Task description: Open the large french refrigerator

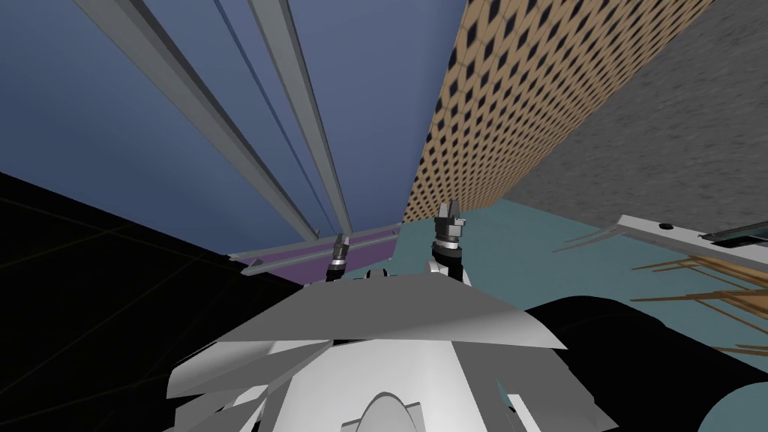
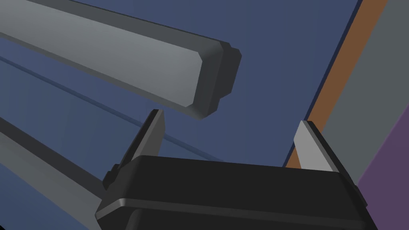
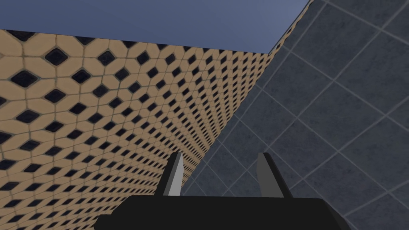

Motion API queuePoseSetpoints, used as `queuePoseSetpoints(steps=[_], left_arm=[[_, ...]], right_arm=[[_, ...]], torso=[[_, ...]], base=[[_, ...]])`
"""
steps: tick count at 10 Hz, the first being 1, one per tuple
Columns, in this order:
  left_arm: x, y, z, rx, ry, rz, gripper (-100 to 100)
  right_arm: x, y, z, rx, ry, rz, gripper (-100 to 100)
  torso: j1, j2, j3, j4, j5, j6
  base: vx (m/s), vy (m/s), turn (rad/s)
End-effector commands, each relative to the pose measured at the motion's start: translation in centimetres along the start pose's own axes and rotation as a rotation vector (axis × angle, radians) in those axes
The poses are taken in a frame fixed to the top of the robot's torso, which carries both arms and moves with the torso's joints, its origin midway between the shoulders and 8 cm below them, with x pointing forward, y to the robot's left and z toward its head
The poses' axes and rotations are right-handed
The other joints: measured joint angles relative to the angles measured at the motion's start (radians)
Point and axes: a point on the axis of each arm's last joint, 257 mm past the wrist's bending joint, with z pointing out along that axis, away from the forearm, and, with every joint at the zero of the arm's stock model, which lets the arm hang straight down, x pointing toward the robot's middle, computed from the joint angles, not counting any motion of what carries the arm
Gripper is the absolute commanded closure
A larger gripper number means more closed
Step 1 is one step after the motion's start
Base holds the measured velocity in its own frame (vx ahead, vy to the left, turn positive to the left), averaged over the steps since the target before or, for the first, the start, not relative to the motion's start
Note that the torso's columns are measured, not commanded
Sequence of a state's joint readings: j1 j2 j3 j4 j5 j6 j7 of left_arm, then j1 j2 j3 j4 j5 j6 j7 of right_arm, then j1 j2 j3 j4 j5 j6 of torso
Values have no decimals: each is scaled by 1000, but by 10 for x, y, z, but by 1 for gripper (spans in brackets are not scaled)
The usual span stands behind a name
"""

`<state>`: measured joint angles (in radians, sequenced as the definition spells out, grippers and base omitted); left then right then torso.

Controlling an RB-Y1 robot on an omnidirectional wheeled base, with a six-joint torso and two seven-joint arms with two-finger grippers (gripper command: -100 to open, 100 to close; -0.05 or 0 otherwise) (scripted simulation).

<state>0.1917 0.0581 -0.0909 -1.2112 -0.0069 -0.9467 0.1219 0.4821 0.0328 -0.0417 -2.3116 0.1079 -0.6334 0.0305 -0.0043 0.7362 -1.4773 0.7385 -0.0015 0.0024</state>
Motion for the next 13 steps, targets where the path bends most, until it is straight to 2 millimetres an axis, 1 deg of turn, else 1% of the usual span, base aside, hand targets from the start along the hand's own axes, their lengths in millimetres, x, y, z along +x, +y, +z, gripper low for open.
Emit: queuePoseSetpoints(steps=[1,2,3,4,5,7,8,9,10,11,12,13], left_arm=[[0,-3,17,0,0,-4,-100],[0,-4,26,0,-1,-5,-100],[1,-5,28,0,-1,-6,-100],[0,1,17,-16,-5,-4,-100],[0,-2,14,0,0,-3,100],[0,0,0,0,0,0,100],[-3,-5,7,16,-2,1,100],[-12,-7,4,15,15,28,-100],[-15,-7,4,14,23,38,-100],[-1,6,2,-13,2,-6,-100],[-8,-2,0,2,7,14,-100],[-9,2,7,-17,2,10,-100]], right_arm=[[0,0,0,0,0,0,0],[0,0,0,0,0,0,0],[0,0,0,0,0,0,0],[0,0,0,0,0,0,0],[0,0,0,0,0,0,0],[0,0,0,0,0,0,0],[0,0,0,0,0,0,0],[0,0,0,0,0,0,0],[0,0,0,0,0,0,0],[0,0,0,0,0,0,0],[0,0,0,0,0,0,0],[0,0,0,0,0,0,0]], torso=[[1,0,0,1,0,0],[2,-2,-1,2,0,1],[2,-5,-3,2,-1,2],[1,-7,-5,3,-2,3],[2,-6,-4,0,0,1],[2,-9,-5,-7,3,3],[3,-12,-6,-8,4,4],[3,-9,-5,-5,3,1],[4,-4,-2,-2,2,-1],[4,-1,0,-1,2,-2],[2,-3,-1,-1,2,1],[1,1,0,3,-1,0]], base=[[-6,5,25],[-8,3,20],[-6,2,9],[-12,4,10],[8,4,-21],[4,2,-12],[-19,0,10],[-9,-2,-1],[7,-5,-4],[56,-19,-50],[23,-12,-10],[-11,-8,16]])
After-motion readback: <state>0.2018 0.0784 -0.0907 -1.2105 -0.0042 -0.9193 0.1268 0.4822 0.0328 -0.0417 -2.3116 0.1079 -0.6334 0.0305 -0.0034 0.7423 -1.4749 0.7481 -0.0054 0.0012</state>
